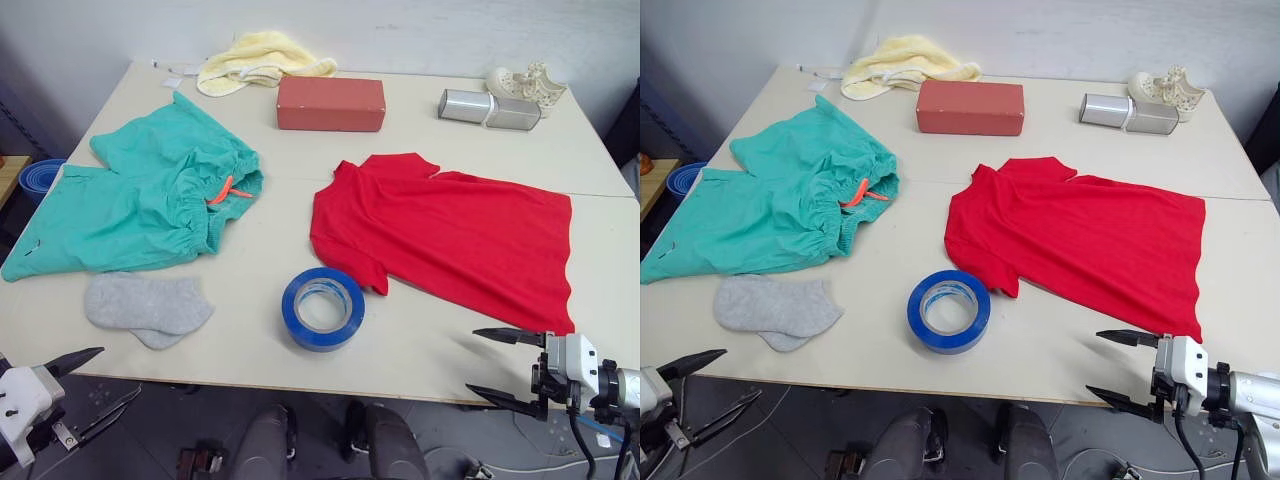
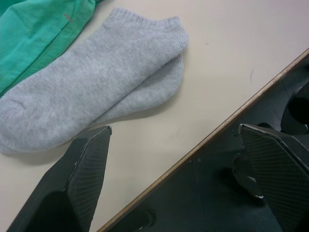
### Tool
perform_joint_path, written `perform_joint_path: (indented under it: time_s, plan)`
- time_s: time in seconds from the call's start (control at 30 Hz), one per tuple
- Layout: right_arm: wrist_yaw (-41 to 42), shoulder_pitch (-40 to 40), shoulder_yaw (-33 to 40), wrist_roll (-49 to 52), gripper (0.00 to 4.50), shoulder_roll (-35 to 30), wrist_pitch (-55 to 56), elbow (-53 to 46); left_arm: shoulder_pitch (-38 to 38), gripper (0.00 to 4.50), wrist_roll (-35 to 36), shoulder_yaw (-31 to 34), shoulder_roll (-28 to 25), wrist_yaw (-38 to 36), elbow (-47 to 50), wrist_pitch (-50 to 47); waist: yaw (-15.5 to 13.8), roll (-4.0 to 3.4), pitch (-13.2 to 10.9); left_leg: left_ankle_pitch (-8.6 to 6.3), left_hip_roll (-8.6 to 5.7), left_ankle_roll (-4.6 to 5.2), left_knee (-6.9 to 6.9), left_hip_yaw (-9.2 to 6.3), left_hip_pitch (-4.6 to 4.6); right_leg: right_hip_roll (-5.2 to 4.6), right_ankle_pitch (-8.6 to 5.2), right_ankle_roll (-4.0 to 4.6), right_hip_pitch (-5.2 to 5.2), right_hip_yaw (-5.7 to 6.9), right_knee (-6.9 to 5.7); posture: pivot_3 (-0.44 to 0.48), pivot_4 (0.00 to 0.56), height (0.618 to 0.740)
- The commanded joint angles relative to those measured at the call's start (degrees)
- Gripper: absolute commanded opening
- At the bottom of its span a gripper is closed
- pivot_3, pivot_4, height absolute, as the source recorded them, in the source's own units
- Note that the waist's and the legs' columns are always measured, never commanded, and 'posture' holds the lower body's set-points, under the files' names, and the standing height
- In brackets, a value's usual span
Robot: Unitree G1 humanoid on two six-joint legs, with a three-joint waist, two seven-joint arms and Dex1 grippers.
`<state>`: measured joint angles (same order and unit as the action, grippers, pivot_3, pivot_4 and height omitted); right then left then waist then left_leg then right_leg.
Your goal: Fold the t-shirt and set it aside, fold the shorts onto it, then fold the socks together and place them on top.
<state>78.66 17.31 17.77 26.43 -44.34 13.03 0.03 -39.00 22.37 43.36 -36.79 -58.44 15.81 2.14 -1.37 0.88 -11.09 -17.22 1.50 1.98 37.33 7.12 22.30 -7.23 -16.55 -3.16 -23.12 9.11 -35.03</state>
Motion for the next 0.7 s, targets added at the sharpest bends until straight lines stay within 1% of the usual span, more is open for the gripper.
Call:
perform_joint_path:
  time_s: [0.03,0.2,0.27,0.3,0.37,0.4,0.47,0.5,0.6,0.63,0.67,0.7]
  plan:
    - [-0.3,1.2,-0.1,0.3,4.5,-0.4,-0.6,-1.9,-0.1,4.46,1.7,0.9,-1.5,-0.4,1.4,-1.3,0.0,0.0,0.0,0.0,0.0,0.0,0.0,0.0,0.0,0.0,0.0,0.0,0.0,0.0,0.0,0.0,0.15,0.74]
    - [-0.9,2.3,0.1,0.6,4.5,-0.1,-0.9,-3.3,0.4,4.46,5.2,0.4,-3.2,-1.5,2.3,-6.2,0.0,-0.01,0.0,0.0,0.02,-0.01,0.03,0.0,0.0,0.02,0.0,0.0,0.01,-0.01,-0.02,0.0,0.15,0.74]
    - [-1.6,3.1,0.2,1.3,4.5,0.0,-2.5,-4.5,1.4,4.46,9.0,0.3,-3.9,-2.6,3.2,-9.4,0.0,-0.01,0.0,-0.01,0.02,-0.02,0.02,0.0,0.0,0.02,0.0,0.0,0.01,-0.01,-0.02,0.0,0.15,0.74]
    - [-2.1,3.4,0.3,1.7,4.5,0.1,-3.2,-5.4,2.2,4.46,10.7,0.2,-4.8,-2.9,3.8,-11.5,0.0,-0.01,0.0,-0.01,0.02,-0.02,0.02,0.0,0.0,0.02,0.0,0.0,0.0,-0.01,-0.02,0.0,0.15,0.74]
    - [-3.4,3.5,0.7,2.7,4.5,0.6,-4.5,-7.5,3.5,4.46,11.7,-0.4,-6.8,-3.7,5.1,-13.9,0.0,-0.01,0.0,0.0,0.03,-0.03,0.02,-0.01,-0.01,0.03,0.0,0.01,0.0,-0.01,-0.05,0.0,0.15,0.74]
    - [-4.8,3.7,1.1,4.8,4.5,1.3,-6.2,-10.5,5.2,4.46,12.4,-1.4,-8.4,-3.7,6.9,-15.1,0.0,-0.02,0.0,0.0,0.04,-0.03,0.03,-0.02,-0.01,0.03,-0.01,0.01,0.0,0.0,-0.06,0.0,0.15,0.74]
    - [-7.1,3.9,2.3,11.5,4.5,4.0,-8.1,-16.3,8.8,4.46,13.7,-3.7,-11.0,-3.0,10.4,-17.3,-0.2,-0.01,0.0,0.0,0.02,-0.04,0.04,-0.01,-0.01,0.02,-0.01,0.01,0.02,-0.02,-0.06,0.0,0.15,0.74]
    - [-8.2,4.4,2.8,13.3,4.5,4.2,-10.1,-18.7,10.7,4.46,14.3,-5.0,-12.0,-2.6,11.9,-18.5,-0.3,-0.06,0.0,0.04,0.05,-0.11,0.04,-0.09,-0.01,0.07,-0.01,0.02,0.03,0.0,-0.12,0.0,0.15,0.74]
    - [-10.8,5.1,4.0,15.0,4.5,4.3,-13.3,-23.0,14.9,4.46,14.7,-8.2,-13.7,-1.9,14.0,-20.8,-0.1,-0.27,0.0,0.06,0.02,-0.13,0.06,-0.1,-0.04,0.03,0.0,0.02,0.08,-0.06,-0.21,0.0,0.15,0.74]
    - [-11.9,5.0,4.5,16.6,4.5,4.2,-14.8,-24.5,17.1,4.46,13.9,-10.8,-14.7,-2.4,14.7,-20.6,-0.1,-0.32,0.0,0.05,0.02,-0.13,0.04,-0.09,-0.1,0.03,-0.01,0.02,0.13,-0.07,-0.19,0.0,0.15,0.74]
    - [-12.3,4.4,5.1,17.6,4.5,3.9,-15.4,-25.8,19.5,4.46,13.2,-14.8,-17.1,-4.6,15.8,-20.9,0.0,-0.37,0.0,0.05,0.01,-0.14,0.02,-0.06,-0.11,0.05,-0.01,0.02,0.14,-0.07,-0.18,0.0,0.15,0.74]
    - [-12.1,3.7,5.7,17.6,4.5,3.6,-14.8,-27.1,24.0,4.46,11.6,-20.4,-19.5,-6.3,16.5,-21.1,-0.1,-0.38,0.0,0.06,0.02,-0.14,0.02,-0.05,-0.11,0.07,-0.01,0.02,0.13,-0.06,-0.18,0.0,0.15,0.74]
